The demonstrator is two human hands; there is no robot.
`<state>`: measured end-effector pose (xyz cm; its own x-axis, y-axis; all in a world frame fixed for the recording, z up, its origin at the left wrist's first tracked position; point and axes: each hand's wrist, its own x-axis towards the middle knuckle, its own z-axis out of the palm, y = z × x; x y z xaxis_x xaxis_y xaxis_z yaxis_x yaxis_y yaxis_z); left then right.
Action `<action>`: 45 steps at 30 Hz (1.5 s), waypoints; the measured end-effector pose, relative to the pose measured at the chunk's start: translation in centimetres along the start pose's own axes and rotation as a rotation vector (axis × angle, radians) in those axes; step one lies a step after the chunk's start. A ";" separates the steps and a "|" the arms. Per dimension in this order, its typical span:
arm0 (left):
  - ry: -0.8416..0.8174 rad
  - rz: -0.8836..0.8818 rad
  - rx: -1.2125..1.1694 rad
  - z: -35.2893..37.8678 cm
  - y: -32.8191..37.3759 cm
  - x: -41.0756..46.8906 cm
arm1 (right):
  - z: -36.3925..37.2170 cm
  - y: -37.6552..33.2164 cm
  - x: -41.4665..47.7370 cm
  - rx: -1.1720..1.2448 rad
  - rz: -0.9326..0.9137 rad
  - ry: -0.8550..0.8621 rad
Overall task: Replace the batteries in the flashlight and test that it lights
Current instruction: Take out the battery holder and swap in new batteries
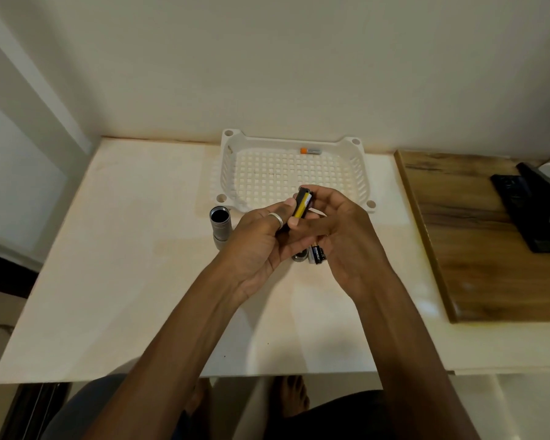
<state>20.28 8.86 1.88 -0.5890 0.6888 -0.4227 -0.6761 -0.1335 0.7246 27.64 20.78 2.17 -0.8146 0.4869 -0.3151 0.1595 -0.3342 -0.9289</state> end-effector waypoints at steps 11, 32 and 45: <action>-0.026 -0.041 -0.039 -0.4 0.1 0.2 | 0.3 0.2 -1.0 -0.456 -0.285 0.041; 0.129 -0.023 -0.011 0.3 0.2 0.1 | -2.2 -1.1 3.7 -0.964 -0.673 0.393; 0.120 -0.022 -0.023 0.2 0.4 -0.1 | -1.4 -1.0 15.1 -1.683 -0.467 0.207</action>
<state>20.18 8.88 2.38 -0.6222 0.6012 -0.5014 -0.6982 -0.1365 0.7028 15.97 29.55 -1.91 -0.8998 0.4198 0.1187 0.4139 0.9075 -0.0717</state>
